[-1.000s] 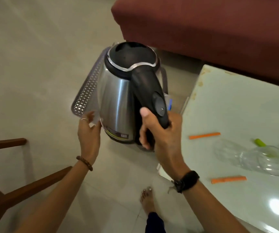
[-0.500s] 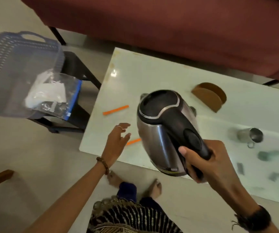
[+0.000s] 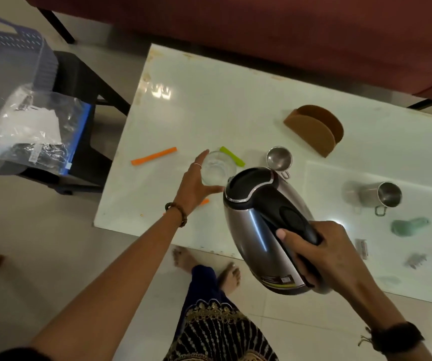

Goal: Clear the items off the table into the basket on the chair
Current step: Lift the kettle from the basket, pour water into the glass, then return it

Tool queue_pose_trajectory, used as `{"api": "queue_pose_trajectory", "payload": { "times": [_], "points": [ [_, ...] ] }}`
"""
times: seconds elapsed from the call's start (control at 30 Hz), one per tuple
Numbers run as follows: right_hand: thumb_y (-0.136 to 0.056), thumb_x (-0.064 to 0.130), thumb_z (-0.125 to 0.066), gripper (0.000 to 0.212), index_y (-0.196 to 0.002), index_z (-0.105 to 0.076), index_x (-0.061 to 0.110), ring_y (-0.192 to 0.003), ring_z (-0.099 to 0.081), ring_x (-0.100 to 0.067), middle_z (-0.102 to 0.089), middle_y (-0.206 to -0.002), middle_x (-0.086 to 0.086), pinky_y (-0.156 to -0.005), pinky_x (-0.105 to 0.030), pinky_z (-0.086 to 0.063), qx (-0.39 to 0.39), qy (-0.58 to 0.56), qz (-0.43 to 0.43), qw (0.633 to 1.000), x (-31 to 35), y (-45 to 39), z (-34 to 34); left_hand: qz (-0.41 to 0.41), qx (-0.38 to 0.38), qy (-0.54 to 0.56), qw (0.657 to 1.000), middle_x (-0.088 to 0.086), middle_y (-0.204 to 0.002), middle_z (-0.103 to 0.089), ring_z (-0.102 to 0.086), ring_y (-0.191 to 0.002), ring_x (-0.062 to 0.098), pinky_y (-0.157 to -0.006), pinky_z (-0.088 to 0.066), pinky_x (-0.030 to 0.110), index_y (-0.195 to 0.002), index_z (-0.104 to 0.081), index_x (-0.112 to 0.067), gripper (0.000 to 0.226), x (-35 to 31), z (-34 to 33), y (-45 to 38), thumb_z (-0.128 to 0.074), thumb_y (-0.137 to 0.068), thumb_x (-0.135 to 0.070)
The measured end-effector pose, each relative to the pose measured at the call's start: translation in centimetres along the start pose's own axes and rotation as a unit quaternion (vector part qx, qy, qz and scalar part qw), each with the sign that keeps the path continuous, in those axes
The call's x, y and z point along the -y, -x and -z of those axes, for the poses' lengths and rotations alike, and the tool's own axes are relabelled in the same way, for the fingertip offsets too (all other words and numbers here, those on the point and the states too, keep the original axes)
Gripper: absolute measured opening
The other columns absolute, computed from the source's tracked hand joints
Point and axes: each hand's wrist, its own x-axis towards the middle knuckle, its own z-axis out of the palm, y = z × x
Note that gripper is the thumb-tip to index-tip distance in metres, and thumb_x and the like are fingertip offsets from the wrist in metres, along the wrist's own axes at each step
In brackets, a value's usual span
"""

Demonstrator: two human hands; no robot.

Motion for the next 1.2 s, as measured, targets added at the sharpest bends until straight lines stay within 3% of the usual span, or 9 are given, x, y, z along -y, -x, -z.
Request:
{"api": "queue_pose_trajectory", "payload": {
  "times": [0.13, 0.23, 0.33, 0.43, 0.6, 0.83, 1.07, 1.2],
  "points": [
    [-0.081, 0.035, -0.065, 0.046, -0.038, -0.054, 0.022, -0.026, -0.045, -0.009, -0.05, -0.031, -0.003, -0.036, -0.011, -0.038, 0.009, 0.008, -0.025, 1.0, 1.3, -1.5, -1.0, 0.006, -0.02, 0.012, 1.0, 0.007, -0.141, -0.046, -0.044, -0.128, 0.024, -0.108, -0.036, 0.039, -0.14, -0.03, -0.016, 0.085, -0.5, 0.2, 0.4, -0.076, -0.07, -0.027],
    [-0.078, 0.042, -0.063, 0.047, -0.039, -0.053, 0.018, -0.028, -0.047, -0.012, -0.052, -0.035, -0.004, -0.036, -0.014, -0.039, 0.0, 0.027, -0.034, 0.999, 2.4, -2.3, -1.7, 0.007, -0.027, 0.019, 0.999, 0.006, -0.137, -0.05, -0.048, -0.124, 0.025, -0.104, -0.039, 0.035, -0.137, -0.033, -0.016, 0.075, -0.9, 0.0, 0.5, -0.065, -0.071, -0.03],
    [-0.08, 0.04, -0.063, 0.046, -0.043, -0.052, 0.015, -0.027, -0.044, -0.012, -0.051, -0.036, -0.004, -0.036, -0.015, -0.038, -0.002, 0.037, -0.035, 0.999, 3.2, -2.8, -1.9, 0.007, -0.033, 0.017, 0.999, 0.001, -0.128, -0.053, -0.05, -0.116, 0.02, -0.096, -0.041, 0.031, -0.135, -0.035, -0.016, 0.073, -0.7, 0.1, 0.4, -0.068, -0.07, -0.026],
    [-0.08, 0.036, -0.063, 0.047, -0.046, -0.054, 0.006, -0.026, -0.042, -0.01, -0.051, -0.037, -0.006, -0.036, -0.013, -0.036, 0.006, 0.045, -0.04, 0.998, 4.0, -3.2, -1.9, 0.006, -0.033, 0.012, 0.999, 0.005, -0.133, -0.052, -0.05, -0.119, 0.026, -0.097, -0.042, 0.035, -0.135, -0.036, -0.015, 0.075, -0.5, 0.1, 0.2, -0.075, -0.071, -0.016],
    [-0.081, 0.034, -0.063, 0.048, -0.054, -0.055, -0.004, -0.027, -0.044, -0.012, -0.052, -0.039, -0.011, -0.037, -0.01, -0.036, 0.017, 0.054, -0.04, 0.998, 4.3, -3.3, -1.9, 0.016, -0.033, 0.026, 0.999, 0.003, -0.133, -0.052, -0.049, -0.121, 0.025, -0.096, -0.038, 0.027, -0.133, -0.038, -0.017, 0.075, -0.4, 0.2, -0.1, -0.076, -0.069, -0.012],
    [-0.081, 0.037, -0.064, 0.045, -0.044, -0.054, 0.012, -0.026, -0.043, -0.012, -0.051, -0.036, -0.005, -0.034, -0.014, -0.036, 0.014, 0.04, -0.051, 0.998, 4.8, -3.3, -1.4, 0.036, -0.019, 0.041, 0.998, 0.006, -0.13, -0.053, -0.047, -0.121, 0.025, -0.095, -0.037, 0.027, -0.134, -0.036, -0.019, 0.082, -0.4, 0.2, -0.1, -0.08, -0.065, -0.011],
    [-0.082, 0.036, -0.063, 0.045, -0.05, -0.053, 0.005, -0.027, -0.043, -0.012, -0.051, -0.036, -0.006, -0.034, -0.013, -0.037, 0.021, 0.053, -0.03, 0.998, 5.3, -3.2, -1.2, 0.036, -0.019, 0.031, 0.999, 0.007, -0.132, -0.052, -0.047, -0.122, 0.026, -0.096, -0.038, 0.029, -0.133, -0.036, -0.016, 0.08, -0.5, 0.1, -0.2, -0.079, -0.066, -0.011],
    [-0.084, 0.036, -0.062, 0.048, -0.041, -0.054, 0.016, -0.026, -0.044, -0.011, -0.052, -0.035, -0.003, -0.034, -0.015, -0.04, 0.021, 0.053, -0.029, 0.998, 5.6, -3.4, -1.0, 0.049, -0.014, 0.035, 0.998, 0.008, -0.129, -0.053, -0.047, -0.121, 0.027, -0.096, -0.038, 0.029, -0.133, -0.036, -0.016, 0.082, -0.4, 0.1, -0.3, -0.08, -0.064, -0.009]
  ]
}}
